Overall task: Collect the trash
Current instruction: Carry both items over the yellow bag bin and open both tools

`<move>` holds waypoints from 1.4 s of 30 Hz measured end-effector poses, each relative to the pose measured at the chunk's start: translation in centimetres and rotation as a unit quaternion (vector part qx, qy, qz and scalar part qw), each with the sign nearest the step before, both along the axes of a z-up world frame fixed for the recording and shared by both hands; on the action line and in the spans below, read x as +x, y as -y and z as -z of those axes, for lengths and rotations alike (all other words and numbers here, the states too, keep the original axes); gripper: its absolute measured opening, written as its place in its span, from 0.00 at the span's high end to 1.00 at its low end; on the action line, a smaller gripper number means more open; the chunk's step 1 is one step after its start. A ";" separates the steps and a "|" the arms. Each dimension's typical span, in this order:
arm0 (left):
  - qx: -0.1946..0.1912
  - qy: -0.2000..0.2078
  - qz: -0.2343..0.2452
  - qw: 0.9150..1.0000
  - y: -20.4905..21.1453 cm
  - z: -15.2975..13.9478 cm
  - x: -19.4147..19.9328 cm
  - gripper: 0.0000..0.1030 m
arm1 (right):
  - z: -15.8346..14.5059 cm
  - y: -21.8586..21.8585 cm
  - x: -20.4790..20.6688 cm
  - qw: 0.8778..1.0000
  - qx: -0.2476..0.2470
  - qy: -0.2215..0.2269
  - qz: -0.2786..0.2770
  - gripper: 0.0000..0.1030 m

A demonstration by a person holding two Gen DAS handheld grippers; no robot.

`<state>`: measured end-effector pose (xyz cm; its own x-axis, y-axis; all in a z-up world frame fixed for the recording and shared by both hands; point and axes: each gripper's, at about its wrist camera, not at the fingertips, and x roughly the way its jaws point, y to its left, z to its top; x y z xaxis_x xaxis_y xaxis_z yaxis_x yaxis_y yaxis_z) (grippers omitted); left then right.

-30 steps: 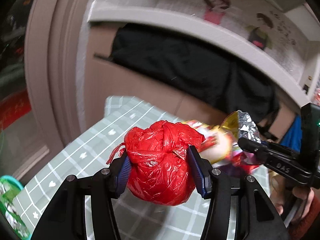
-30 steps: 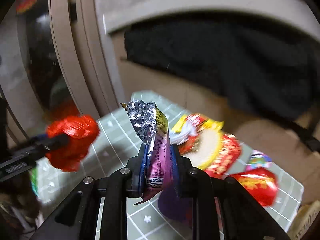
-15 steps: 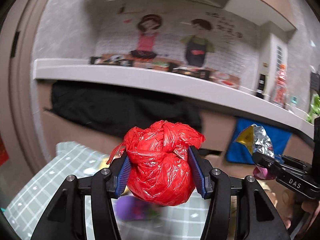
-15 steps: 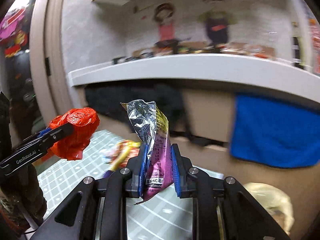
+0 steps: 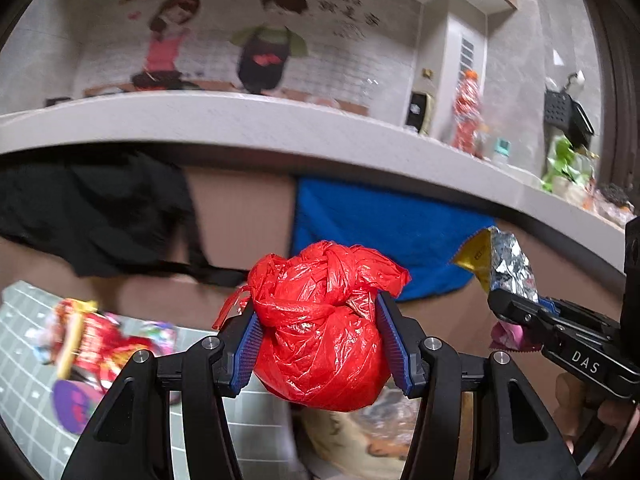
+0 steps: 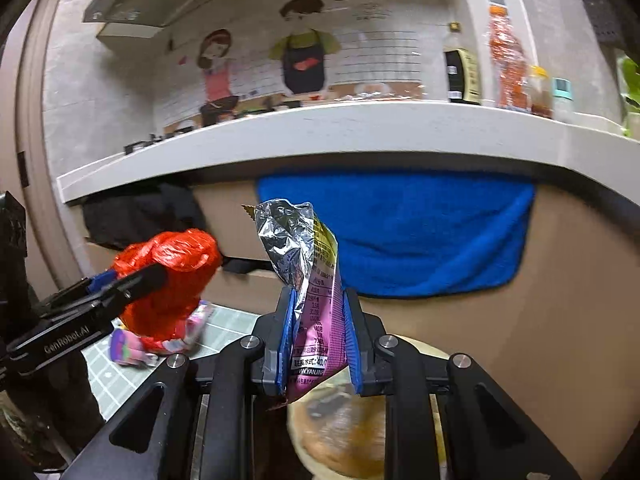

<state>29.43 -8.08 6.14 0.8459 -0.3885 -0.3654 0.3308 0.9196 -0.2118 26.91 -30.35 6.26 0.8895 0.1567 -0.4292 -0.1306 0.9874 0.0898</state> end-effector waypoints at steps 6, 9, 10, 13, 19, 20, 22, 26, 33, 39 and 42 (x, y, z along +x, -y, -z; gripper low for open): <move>0.010 -0.023 0.026 0.999 4.1 1.6 1.8 0.46 | 1.6 3.2 0.5 1.000 0.013 -0.014 0.020 0.80; 0.010 -0.038 0.036 0.999 4.9 2.5 2.6 0.46 | 2.1 4.0 1.0 0.999 0.015 -0.020 0.024 0.79; 0.010 -0.044 0.040 0.998 5.3 2.8 2.9 0.46 | 2.4 4.4 1.2 0.999 0.017 -0.023 0.025 0.79; 0.012 -0.054 0.049 0.997 6.3 3.5 3.6 0.46 | 3.1 5.1 1.7 0.999 0.025 -0.031 0.027 0.79; 0.008 -0.065 0.063 0.996 7.7 4.4 5.4 0.46 | 4.3 7.3 3.1 0.997 0.059 -0.049 0.027 0.79; 0.008 -0.068 0.064 0.996 7.9 4.6 5.7 0.46 | 4.5 7.5 3.3 0.996 0.064 -0.051 0.027 0.79; 0.008 -0.072 0.068 0.995 8.2 5.1 6.1 0.46 | 5.1 7.9 3.7 0.996 0.066 -0.055 0.031 0.79; -0.001 -0.092 0.097 0.991 9.1 6.7 7.3 0.46 | 6.2 8.3 4.3 0.995 0.072 -0.060 0.033 0.74; -0.019 -0.154 0.145 0.977 9.6 9.2 9.7 0.33 | 8.8 9.5 5.9 0.990 0.100 -0.085 0.042 0.61; -0.035 -0.148 0.125 0.981 7.9 8.2 10.1 0.31 | 9.5 9.8 5.9 0.988 0.115 -0.091 0.051 0.59; -0.040 -0.130 0.101 0.986 5.8 6.9 9.5 0.31 | 9.1 9.1 5.5 0.990 0.106 -0.087 0.045 0.59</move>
